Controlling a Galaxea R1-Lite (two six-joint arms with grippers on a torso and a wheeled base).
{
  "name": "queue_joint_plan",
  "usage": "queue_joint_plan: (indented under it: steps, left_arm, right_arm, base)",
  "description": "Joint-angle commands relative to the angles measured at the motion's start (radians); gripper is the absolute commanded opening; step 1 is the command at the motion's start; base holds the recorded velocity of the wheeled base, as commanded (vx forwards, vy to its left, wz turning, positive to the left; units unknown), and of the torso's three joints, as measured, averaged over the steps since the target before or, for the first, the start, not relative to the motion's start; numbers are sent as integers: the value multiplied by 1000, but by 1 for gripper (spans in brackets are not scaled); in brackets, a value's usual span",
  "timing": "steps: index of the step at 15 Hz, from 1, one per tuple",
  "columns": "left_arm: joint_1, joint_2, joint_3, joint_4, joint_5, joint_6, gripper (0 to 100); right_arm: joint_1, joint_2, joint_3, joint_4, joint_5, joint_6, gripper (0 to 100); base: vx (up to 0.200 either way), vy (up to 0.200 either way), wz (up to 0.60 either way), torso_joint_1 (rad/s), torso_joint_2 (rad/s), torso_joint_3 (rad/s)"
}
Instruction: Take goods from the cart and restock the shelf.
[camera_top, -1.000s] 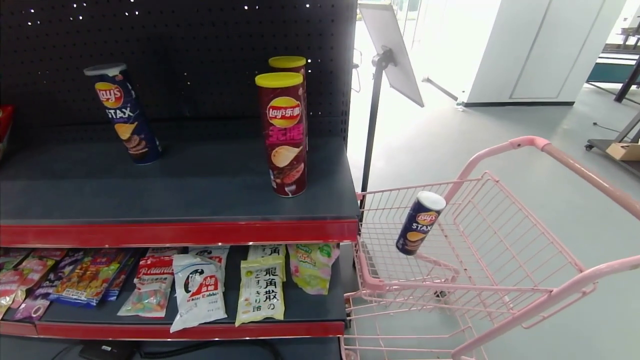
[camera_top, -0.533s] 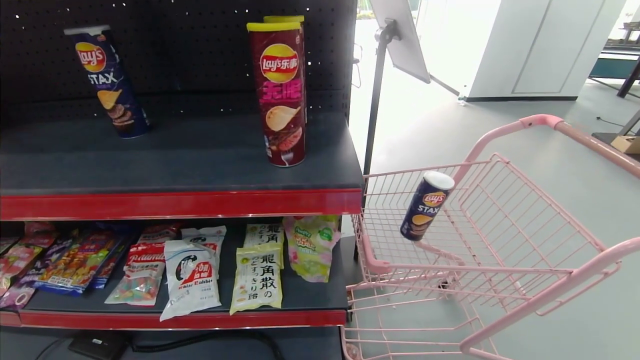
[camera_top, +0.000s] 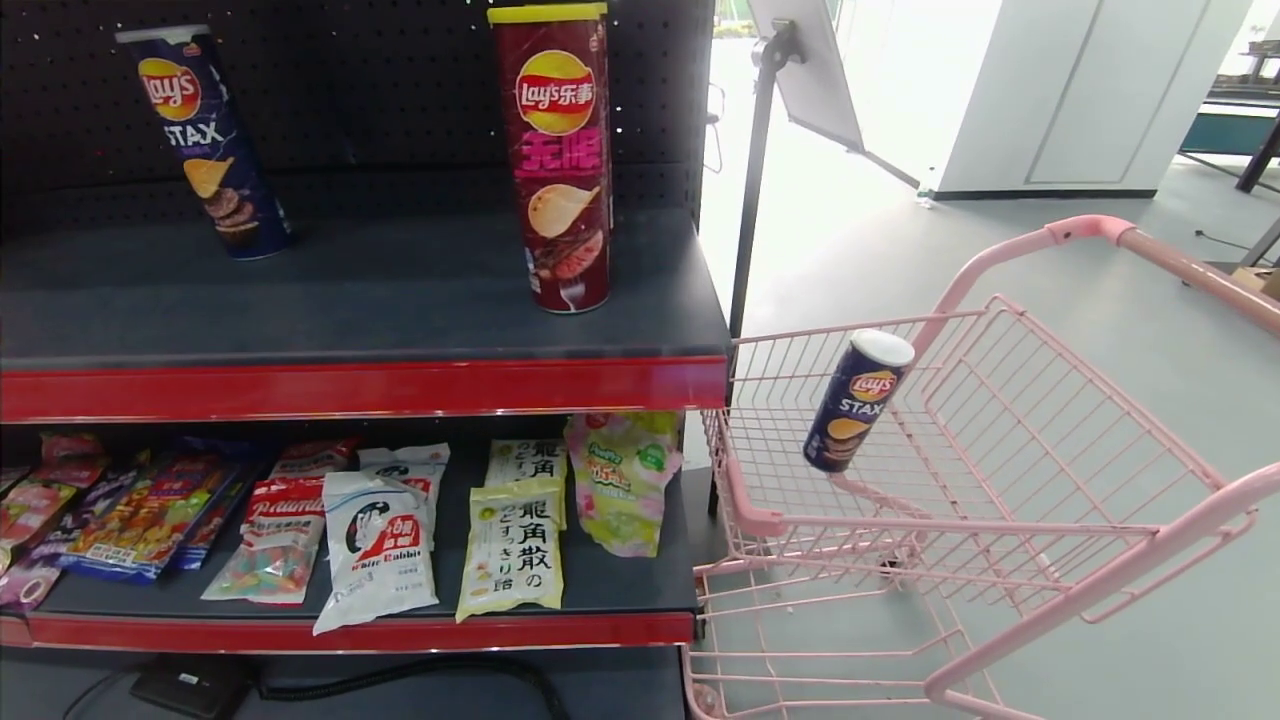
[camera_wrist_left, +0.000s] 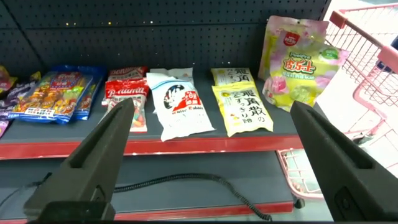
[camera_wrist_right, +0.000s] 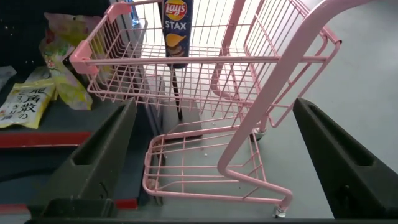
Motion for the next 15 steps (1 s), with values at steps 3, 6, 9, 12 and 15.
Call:
queue_joint_plan:
  steps: [3, 6, 9, 12, 15]
  left_arm:
    - [1, 1, 0, 0, 0, 4, 100]
    - [-1, 1, 0, 0, 0, 4, 100]
    - [1, 1, 0, 0, 0, 1, 100]
    - [-1, 1, 0, 0, 0, 1, 100]
    - [1, 1, 0, 0, 0, 1, 100]
  right_arm:
    - [0, 1, 0, 0, 1, 0, 100]
    - [0, 2, 0, 0, 1, 0, 100]
    - [0, 1, 0, 0, 1, 0, 100]
    - [0, 1, 0, 0, -1, 0, 100]
    - [0, 1, 0, 0, 4, -2, 100]
  base:
    - [67, 0, 0, 2, -1, 1]
    - [200, 0, 0, -9, 4, 7]
    - [133, 0, 0, -2, 2, -2]
    - [0, 0, 0, 0, 0, 0]
    - [0, 0, 0, 0, 0, 0]
